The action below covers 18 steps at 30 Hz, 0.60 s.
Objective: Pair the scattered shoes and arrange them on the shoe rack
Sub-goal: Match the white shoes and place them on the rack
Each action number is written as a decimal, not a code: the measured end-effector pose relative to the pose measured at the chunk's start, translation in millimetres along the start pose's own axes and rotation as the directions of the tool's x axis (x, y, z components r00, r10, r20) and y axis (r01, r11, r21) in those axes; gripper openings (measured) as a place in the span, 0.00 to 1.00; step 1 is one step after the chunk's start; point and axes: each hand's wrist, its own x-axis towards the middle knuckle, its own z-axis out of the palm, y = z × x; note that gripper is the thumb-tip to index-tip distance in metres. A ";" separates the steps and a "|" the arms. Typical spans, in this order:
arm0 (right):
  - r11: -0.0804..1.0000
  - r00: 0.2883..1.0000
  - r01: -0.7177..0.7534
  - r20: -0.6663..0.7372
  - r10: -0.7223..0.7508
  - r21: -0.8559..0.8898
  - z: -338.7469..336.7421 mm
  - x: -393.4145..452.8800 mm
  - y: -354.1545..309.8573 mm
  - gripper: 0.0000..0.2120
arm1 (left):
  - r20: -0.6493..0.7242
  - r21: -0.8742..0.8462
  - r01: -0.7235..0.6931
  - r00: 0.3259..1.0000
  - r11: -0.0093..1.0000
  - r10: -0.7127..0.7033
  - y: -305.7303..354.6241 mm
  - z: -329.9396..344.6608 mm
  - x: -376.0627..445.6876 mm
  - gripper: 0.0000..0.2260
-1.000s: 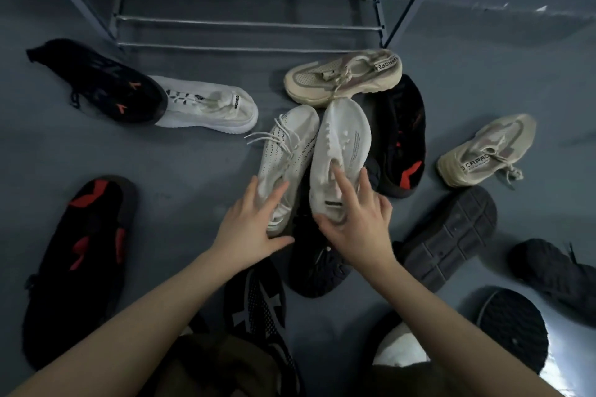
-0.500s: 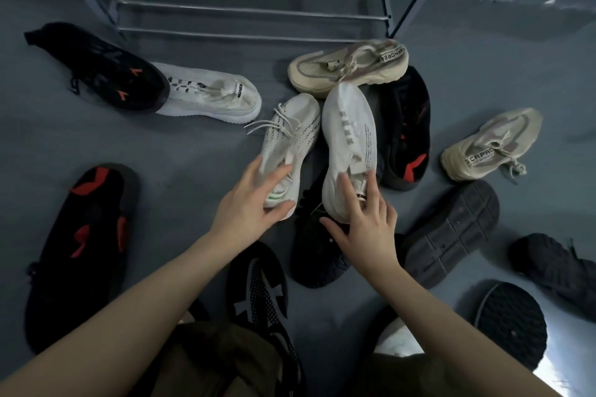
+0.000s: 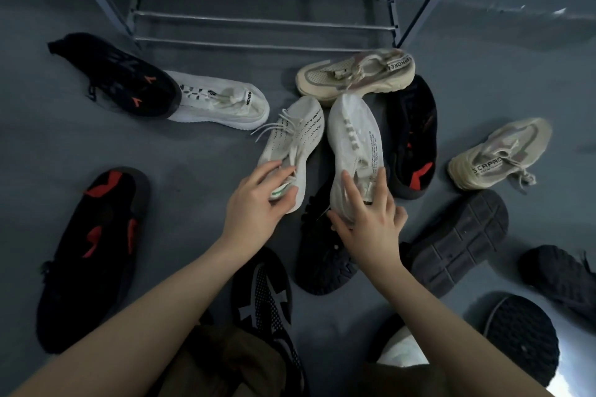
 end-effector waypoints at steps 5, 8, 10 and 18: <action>1.000 0.999 -0.003 -0.045 0.001 -0.031 -5.1 6.0 -19.7 0.37 | -0.107 -0.049 -0.019 0.994 0.999 0.014 1.5 -28.7 -7.9 0.17; 0.991 0.990 -0.119 0.067 0.123 -0.059 -5.1 6.8 -16.8 0.39 | -0.135 -0.022 -0.052 0.990 0.998 0.048 1.8 -40.5 -14.9 0.16; 0.987 0.979 -0.151 0.132 0.156 -0.052 -3.7 3.8 -12.6 0.38 | -0.124 0.005 -0.064 0.990 0.998 0.065 -1.7 -44.8 -20.3 0.16; 0.971 0.994 -0.108 -0.003 0.111 0.214 -17.5 3.0 -23.5 0.30 | 0.080 0.263 -0.058 0.996 0.963 0.038 -20.2 -31.8 -34.9 0.22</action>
